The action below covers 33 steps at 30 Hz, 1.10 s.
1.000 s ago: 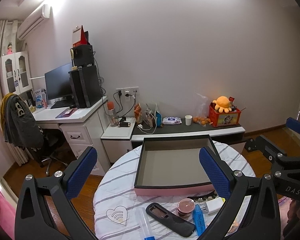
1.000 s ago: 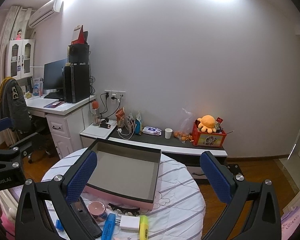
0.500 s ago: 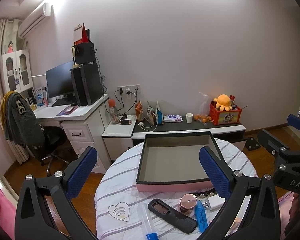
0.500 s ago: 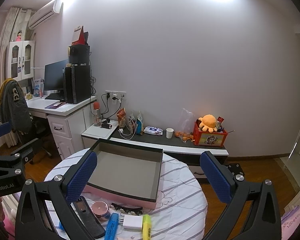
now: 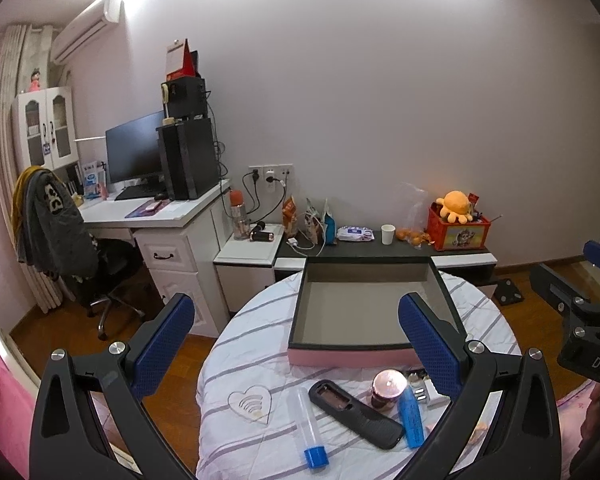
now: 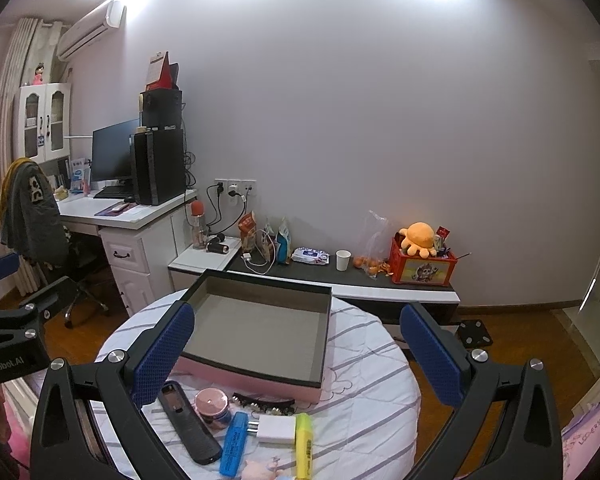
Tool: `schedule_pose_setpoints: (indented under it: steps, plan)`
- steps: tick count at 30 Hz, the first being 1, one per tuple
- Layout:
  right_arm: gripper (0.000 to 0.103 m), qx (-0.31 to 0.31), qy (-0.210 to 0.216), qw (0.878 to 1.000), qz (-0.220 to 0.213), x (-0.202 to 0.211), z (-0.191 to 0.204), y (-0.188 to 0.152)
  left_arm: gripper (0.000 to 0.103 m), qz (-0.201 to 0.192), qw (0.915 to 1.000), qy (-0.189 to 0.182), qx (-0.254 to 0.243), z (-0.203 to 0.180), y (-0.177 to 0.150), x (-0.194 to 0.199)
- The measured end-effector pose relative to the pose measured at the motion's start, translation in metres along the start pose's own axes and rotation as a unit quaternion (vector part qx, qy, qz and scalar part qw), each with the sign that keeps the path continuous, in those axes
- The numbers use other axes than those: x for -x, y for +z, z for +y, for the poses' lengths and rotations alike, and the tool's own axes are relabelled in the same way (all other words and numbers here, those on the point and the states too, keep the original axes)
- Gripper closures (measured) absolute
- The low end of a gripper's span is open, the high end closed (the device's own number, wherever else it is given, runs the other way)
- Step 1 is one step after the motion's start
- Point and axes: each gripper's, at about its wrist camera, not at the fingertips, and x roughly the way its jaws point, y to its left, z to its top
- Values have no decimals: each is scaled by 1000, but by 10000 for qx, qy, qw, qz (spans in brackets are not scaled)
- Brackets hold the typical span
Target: Organize rigid objects
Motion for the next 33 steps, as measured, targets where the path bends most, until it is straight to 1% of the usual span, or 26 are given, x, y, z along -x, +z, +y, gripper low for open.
schedule_pose_setpoints:
  steps: [9,15,18,22,26,29,33]
  plan:
    - [0,-42,109,9997,204,10,7,-24,0,122,9999,-13,43,6,-23,11]
    - [0,-76,155,9991,388,14,9,-49,0,292,9995,-68,-68,3,-49,9]
    - [0,-80,172,9987,463,14,7,-61,0,396,9991,-120,-1,5,-63,8]
    - [0,-137,255,9981,535,15,3,-84,0,563,9983,-121,-29,2,-92,2]
    - [0,-138,284,9967,746,8,2,-113,0,871,9959,-179,-136,-4,-114,-12]
    - [0,-198,275,9951,925,-1,0,-127,0,1018,9943,-180,-251,-10,-123,-20]
    - [0,-326,284,9929,1108,-13,-4,-140,0,1120,9930,-218,-306,-13,-129,-29]
